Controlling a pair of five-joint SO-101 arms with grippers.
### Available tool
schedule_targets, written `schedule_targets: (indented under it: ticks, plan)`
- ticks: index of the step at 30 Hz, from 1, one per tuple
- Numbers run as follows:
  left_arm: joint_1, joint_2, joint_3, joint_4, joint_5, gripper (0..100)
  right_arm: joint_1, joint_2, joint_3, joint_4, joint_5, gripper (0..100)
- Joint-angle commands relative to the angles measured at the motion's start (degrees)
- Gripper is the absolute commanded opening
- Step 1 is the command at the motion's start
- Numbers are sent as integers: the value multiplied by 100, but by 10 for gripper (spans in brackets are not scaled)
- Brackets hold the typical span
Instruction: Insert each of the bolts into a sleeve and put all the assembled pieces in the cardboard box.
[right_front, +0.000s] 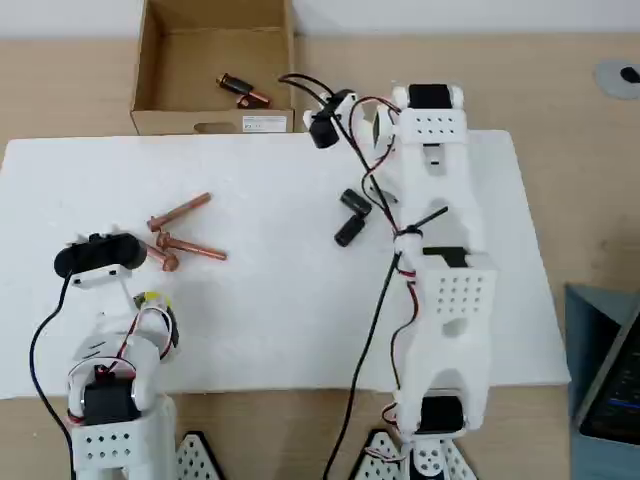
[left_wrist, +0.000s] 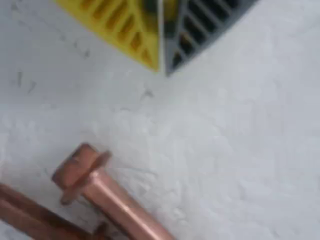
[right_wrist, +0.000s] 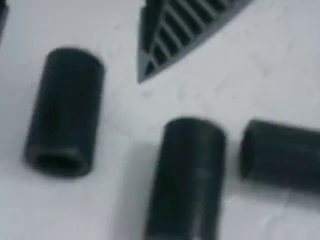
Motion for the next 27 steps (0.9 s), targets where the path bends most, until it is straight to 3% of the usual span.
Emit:
schedule_targets:
  ticks: [1,8,17,27]
  plan:
    - [-79,-22,-44,-53,18,1,66,286,-690,-35,62,210]
    - [-79,-22,-44,-53,18,1,75,936,-1033,-35,35,194]
    - [-79,-22,-44,-53,18,1,48,1200,-1033,18,26,7]
    - [-79,-22,-44,-53,9,1,31,1182,-2466,897,-519,10]
